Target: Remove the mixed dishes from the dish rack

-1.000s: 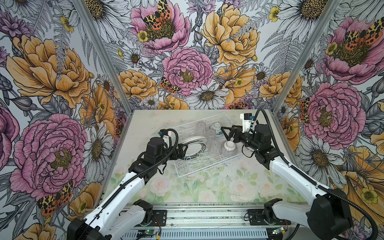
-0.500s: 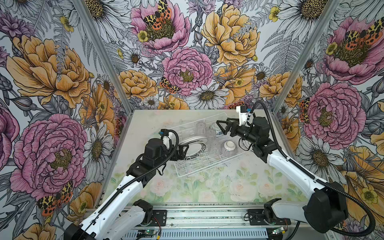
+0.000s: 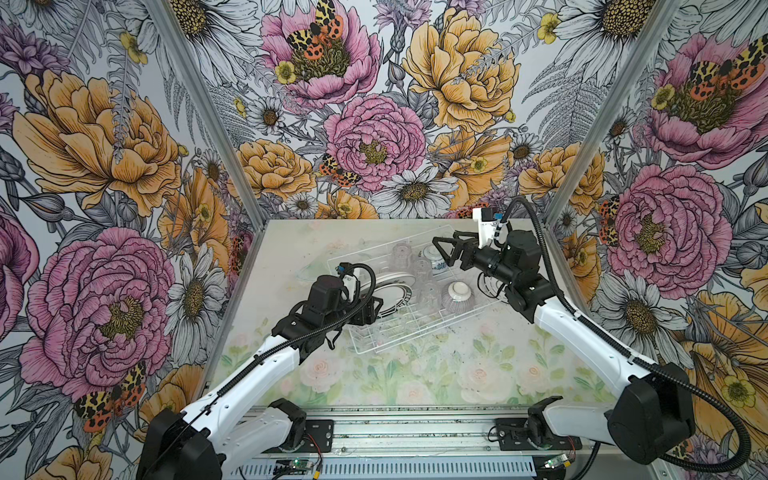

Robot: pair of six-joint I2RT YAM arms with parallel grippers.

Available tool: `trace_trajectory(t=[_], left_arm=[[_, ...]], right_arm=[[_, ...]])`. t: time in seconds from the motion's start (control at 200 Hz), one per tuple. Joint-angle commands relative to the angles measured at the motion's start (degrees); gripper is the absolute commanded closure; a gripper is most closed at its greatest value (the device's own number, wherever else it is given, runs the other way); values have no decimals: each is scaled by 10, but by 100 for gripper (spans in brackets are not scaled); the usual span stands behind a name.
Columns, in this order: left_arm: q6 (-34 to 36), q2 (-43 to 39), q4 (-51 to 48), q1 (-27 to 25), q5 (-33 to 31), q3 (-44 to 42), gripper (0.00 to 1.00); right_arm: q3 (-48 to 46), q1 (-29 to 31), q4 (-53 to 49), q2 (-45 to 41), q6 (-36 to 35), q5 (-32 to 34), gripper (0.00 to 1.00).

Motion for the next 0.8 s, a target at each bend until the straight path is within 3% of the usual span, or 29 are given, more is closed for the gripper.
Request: trace_trajectory(t=[0.0,0.08,0.39,0.796], left_arm=[[20,9,23,-5,-29,12,24],[23,18,23,-6,-38,15,29],[37,-3,20,-20,-126,16,31],[41,25,74,-10,-94,1,36]], right_arm=[[8,4,14,4,-8,-8,1],[7,5,14,4,-9,-8,0],[-2,5,-1,-10,-10,-12,1],[3,5,-4,-6,6,-4,1]])
